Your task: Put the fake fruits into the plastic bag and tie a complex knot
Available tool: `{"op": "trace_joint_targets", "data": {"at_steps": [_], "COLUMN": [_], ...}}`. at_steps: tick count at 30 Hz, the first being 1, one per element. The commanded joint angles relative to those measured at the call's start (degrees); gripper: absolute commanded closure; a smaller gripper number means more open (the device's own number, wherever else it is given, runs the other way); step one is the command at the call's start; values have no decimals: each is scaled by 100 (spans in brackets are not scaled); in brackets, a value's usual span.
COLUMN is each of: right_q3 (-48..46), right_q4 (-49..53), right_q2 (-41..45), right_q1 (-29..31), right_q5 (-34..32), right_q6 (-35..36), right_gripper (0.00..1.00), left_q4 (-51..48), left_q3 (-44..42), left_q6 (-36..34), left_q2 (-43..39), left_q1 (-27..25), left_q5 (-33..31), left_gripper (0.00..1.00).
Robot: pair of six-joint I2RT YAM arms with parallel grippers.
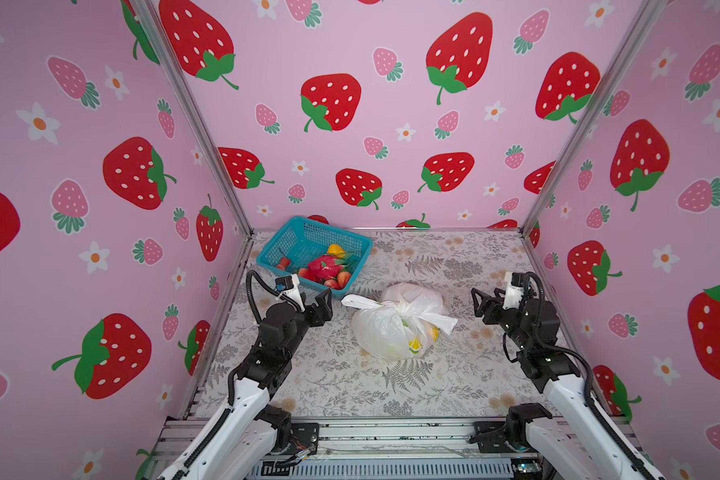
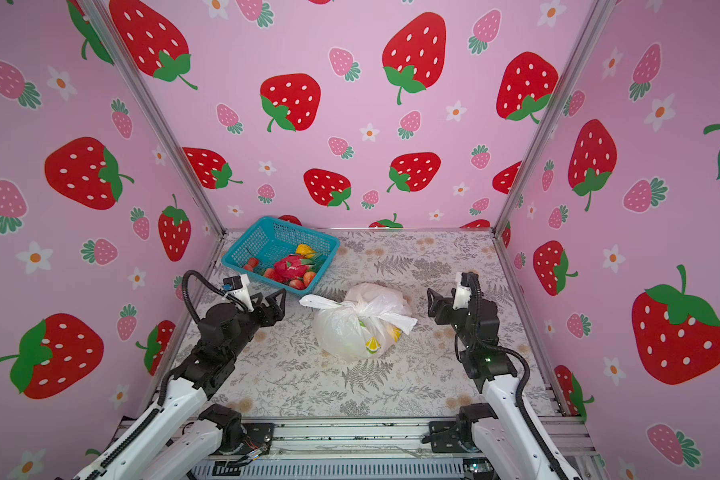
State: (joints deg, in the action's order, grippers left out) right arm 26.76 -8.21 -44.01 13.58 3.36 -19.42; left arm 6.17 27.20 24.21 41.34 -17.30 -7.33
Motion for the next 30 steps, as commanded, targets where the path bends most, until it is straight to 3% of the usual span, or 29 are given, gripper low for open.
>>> {"op": "trace_joint_targets", "data": {"at_steps": [1, 3, 7, 11, 19, 23, 27, 29, 30], "right_q3": [-186, -258, -459, -859, -1192, -1065, -1244, -1444, -1434], "right_q4": [-437, -658, -1519, -2809, -4968, -5474, -6295, -7127, -6989], "right_q2": [-248, -489, -1158, -1841, -3432, -3818, -4343, -4723, -4652], "right_q1": [-22, -24, -34, -124, -237, -311, -568, -591, -590], "right_q5": [-1491, -2199, -3418, -3731, -3220, -2889, -2220, -2079, -2012], "right_q6": [44, 116, 553, 990, 1612, 1759, 1586, 1672, 1680], "right_gripper": [7, 0, 0, 0, 0, 0, 0, 0, 0], "left_q4": [68, 145, 280, 793, 2440, 3242, 2686, 2942, 3268], "left_q3": [-214, -296, -253, -259, -538, -592, -183, -260, -389], "left_q6": [-543, -754, -934, -980, -2078, -2128, -2178, -2148, -2088], "left_q2": [-135, -34, 557, 1336, 2774, 3426, 3647, 3675, 3679], "left_q1": [214, 379, 914, 1479, 1701, 1834, 1853, 1851, 1848], "left_q5": [-1319, -1628, -1834, -1626, -1096, -673, -379, -77, 60], "left_gripper": [4, 1, 1, 1, 1, 1, 1, 1, 1]}}
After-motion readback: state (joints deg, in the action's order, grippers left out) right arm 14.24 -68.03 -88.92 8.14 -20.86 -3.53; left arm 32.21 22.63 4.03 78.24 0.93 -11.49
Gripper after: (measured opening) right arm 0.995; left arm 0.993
